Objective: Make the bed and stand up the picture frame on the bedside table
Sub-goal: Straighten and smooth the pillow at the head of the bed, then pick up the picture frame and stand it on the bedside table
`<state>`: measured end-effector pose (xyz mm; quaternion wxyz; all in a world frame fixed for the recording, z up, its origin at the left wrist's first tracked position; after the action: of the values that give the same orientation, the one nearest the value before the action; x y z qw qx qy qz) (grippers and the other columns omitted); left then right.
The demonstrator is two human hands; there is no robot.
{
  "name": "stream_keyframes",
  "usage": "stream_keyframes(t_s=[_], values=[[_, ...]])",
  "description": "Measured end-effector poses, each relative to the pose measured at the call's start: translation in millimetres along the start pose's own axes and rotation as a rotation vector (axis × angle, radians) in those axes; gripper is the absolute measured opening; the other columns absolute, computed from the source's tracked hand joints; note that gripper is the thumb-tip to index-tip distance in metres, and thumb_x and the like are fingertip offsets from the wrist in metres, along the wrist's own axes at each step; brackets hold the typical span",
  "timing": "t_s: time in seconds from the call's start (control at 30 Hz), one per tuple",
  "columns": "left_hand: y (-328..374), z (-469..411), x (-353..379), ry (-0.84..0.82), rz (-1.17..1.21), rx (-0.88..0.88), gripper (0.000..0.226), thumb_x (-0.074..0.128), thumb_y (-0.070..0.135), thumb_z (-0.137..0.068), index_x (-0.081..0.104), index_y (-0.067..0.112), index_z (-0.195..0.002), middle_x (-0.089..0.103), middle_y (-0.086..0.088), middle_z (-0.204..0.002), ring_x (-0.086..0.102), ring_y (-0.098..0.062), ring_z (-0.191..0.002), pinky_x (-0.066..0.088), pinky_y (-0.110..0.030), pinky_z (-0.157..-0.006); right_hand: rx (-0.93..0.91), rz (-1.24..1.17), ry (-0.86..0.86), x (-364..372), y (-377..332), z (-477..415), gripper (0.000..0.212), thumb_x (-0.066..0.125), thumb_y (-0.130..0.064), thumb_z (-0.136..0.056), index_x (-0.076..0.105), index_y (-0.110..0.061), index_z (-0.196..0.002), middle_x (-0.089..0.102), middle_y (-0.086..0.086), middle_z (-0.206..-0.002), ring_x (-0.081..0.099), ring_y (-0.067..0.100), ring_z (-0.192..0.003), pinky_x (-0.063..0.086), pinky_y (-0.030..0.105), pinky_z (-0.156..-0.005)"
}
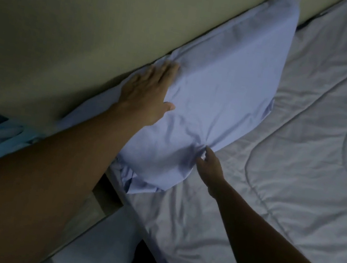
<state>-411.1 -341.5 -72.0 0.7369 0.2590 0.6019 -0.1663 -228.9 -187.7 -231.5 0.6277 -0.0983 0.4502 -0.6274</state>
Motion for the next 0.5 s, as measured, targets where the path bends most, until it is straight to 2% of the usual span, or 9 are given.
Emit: stream_keyframes(t_s=[0.1, 0.23, 0.4, 0.5], values=[[-8.7, 42.0, -2.2, 0.023, -0.078, -0.085, 0.084, 0.051, 0.037, -0.099, -0.008, 0.020, -0.157, 0.006, -0.005, -0.166, 0.014, -0.029, -0.151, 0.020, -0.049, -0.119, 0.009, 0.043, 0.037, -7.9, -3.2, 31.3, 0.049, 0.049, -0.032, -0.100, 0.042, -0.019, -0.147, 0.052, 0.004, -0.146, 0.053, 0.027, -0.131, 0.045, 0.036, -0.106], [-21.2, 117.3, -3.4, -0.022, -0.070, -0.249, 0.086, 0.050, 0.015, -0.095, -0.011, 0.019, -0.156, 0.000, -0.006, -0.166, 0.009, -0.028, -0.152, 0.018, -0.049, -0.120, -0.036, 0.116, -0.071, -2.0, -19.0, 78.0, 0.058, 0.054, -0.025, -0.095, 0.039, -0.019, -0.150, 0.048, 0.006, -0.151, 0.050, 0.025, -0.135, 0.039, 0.030, -0.106], [-24.9, 215.5, -10.8, -0.076, -0.001, -0.427, 0.081, 0.048, 0.027, -0.097, -0.004, 0.019, -0.157, 0.007, -0.004, -0.166, 0.014, -0.026, -0.151, 0.019, -0.047, -0.119, -0.171, 0.178, -0.185, 14.9, -48.9, 140.0, 0.055, 0.054, -0.018, -0.095, 0.042, -0.018, -0.148, 0.051, 0.008, -0.149, 0.048, 0.021, -0.137, 0.034, 0.022, -0.102], [-30.7, 269.8, -12.1, -0.114, 0.070, -0.549, 0.070, 0.042, 0.022, -0.099, 0.005, 0.019, -0.158, 0.010, -0.003, -0.165, 0.017, -0.026, -0.149, 0.022, -0.044, -0.118, -0.244, 0.244, -0.266, 28.8, -66.8, 173.6, 0.054, 0.053, -0.017, -0.095, 0.042, -0.019, -0.148, 0.052, 0.009, -0.148, 0.047, 0.020, -0.138, 0.036, 0.024, -0.104]])
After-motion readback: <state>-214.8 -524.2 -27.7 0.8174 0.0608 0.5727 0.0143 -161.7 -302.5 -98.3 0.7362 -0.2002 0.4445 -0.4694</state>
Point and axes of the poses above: each hand's wrist, its own z-axis away from the middle knuckle, its own x-axis out of the palm, y = z × x, the point moved 5 cm from there along -z, towards the middle knuckle
